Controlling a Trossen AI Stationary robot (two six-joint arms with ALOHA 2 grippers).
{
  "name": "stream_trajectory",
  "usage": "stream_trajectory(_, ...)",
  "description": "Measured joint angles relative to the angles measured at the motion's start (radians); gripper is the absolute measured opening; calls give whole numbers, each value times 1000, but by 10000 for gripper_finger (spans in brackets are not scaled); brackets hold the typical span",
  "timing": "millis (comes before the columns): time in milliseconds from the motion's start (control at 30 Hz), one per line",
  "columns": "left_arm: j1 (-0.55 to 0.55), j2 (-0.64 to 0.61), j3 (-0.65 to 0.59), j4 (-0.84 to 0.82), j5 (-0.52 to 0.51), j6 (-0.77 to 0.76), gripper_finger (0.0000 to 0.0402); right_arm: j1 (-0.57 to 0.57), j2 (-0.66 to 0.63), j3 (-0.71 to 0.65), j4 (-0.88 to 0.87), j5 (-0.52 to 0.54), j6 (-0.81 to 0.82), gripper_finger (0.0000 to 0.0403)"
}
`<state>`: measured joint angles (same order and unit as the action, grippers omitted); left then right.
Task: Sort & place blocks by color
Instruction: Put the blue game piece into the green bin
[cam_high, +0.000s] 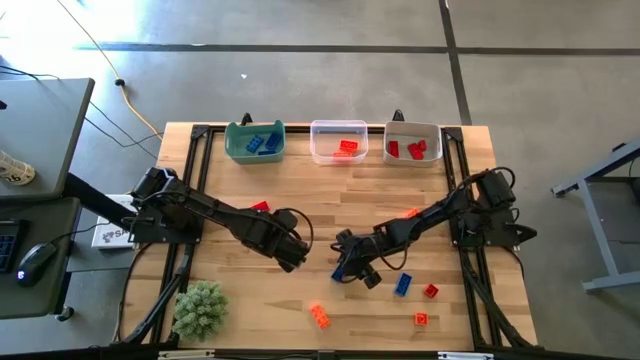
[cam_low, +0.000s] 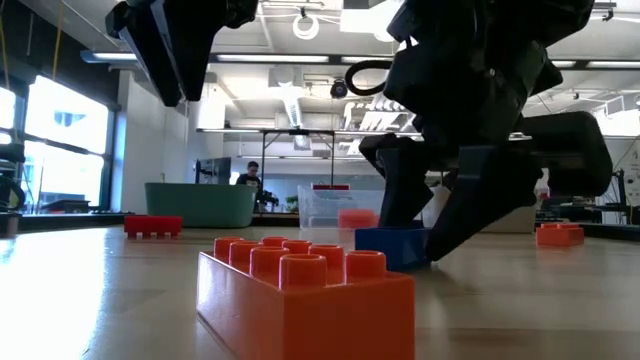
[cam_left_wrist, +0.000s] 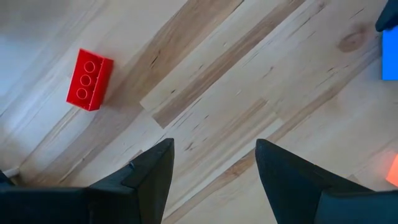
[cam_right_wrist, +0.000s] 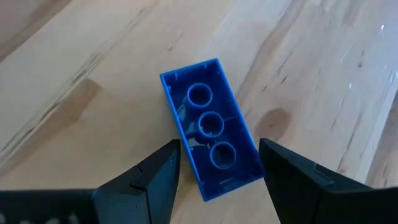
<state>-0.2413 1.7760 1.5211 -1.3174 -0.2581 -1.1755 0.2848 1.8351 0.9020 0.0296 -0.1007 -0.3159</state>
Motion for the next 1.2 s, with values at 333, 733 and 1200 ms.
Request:
stream_trajectory(333,0,0,0,0,-15,0,216,1,0,0,-2,-2,8,192)
stream_trajectory(733,106,0,0,0,47,177,216,1,-2,0,2,22,202,113)
stream_trajectory(1200,402,0,0,18,188,652,209,-26,-25,143,-126,269,260,113)
